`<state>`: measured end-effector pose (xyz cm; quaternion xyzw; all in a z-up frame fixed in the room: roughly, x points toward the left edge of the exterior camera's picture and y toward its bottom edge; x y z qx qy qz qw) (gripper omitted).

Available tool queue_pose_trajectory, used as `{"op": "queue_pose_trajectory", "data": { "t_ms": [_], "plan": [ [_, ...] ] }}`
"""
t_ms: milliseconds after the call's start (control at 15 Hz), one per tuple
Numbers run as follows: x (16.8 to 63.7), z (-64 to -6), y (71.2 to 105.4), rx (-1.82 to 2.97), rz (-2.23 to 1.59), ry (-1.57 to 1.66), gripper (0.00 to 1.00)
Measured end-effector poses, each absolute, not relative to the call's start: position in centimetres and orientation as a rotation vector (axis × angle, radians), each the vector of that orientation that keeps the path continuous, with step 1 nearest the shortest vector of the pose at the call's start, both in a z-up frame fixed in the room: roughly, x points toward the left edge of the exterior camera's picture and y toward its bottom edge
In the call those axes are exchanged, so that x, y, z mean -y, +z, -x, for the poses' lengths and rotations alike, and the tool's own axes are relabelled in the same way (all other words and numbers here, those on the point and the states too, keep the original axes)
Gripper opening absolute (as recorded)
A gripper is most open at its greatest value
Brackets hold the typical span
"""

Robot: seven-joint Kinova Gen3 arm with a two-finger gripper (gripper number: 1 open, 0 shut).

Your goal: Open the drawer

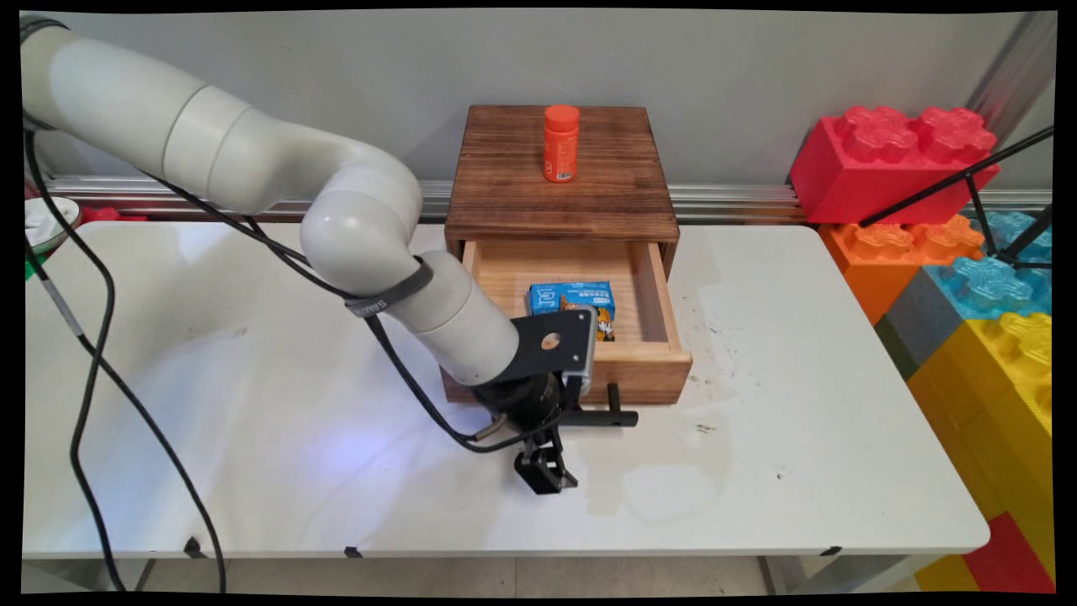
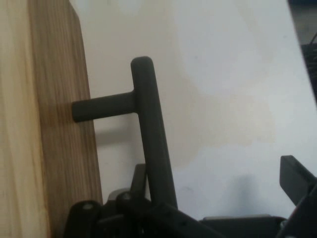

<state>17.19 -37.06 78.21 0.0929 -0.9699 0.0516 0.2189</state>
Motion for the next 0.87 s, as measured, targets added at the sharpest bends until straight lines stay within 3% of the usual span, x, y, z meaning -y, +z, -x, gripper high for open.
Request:
{"op": "queue_pose_trajectory", "data": {
  "t_ms": [867],
  "plan": [
    [33.3,-15.7,78.9,2.672,-0.217,0.104,1.0]
  ]
}}
